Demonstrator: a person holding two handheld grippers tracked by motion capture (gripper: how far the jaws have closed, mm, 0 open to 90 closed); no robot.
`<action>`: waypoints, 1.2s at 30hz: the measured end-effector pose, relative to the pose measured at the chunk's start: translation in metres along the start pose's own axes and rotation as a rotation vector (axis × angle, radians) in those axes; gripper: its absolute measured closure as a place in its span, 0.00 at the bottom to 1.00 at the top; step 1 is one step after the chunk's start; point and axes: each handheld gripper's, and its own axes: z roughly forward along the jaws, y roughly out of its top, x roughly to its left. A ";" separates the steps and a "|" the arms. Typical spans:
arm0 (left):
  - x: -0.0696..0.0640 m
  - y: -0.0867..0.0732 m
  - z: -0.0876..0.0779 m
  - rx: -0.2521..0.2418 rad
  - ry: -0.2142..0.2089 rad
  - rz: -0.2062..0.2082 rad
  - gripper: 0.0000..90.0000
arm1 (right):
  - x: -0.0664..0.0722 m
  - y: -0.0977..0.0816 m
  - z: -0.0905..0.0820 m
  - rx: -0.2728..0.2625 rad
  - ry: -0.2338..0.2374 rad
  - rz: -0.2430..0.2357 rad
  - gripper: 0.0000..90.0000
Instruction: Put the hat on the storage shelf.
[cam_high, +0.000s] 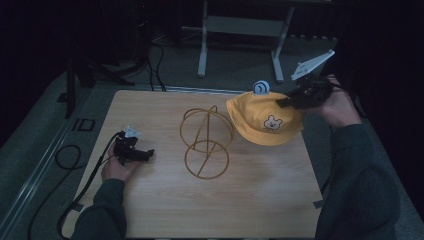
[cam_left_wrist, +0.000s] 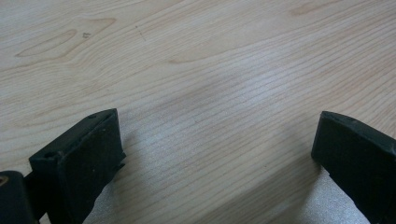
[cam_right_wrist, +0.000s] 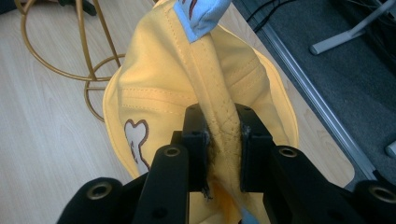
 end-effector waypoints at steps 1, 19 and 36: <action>0.000 0.000 0.000 0.000 0.000 0.000 0.02 | 0.000 0.000 0.000 0.000 0.000 0.000 0.85; 0.000 0.000 0.000 0.000 -0.001 0.001 0.02 | 0.004 0.012 -0.018 -0.046 0.005 -0.024 0.85; 0.000 0.000 0.000 0.000 -0.001 0.002 0.02 | 0.007 0.025 -0.020 -0.068 0.017 -0.044 0.85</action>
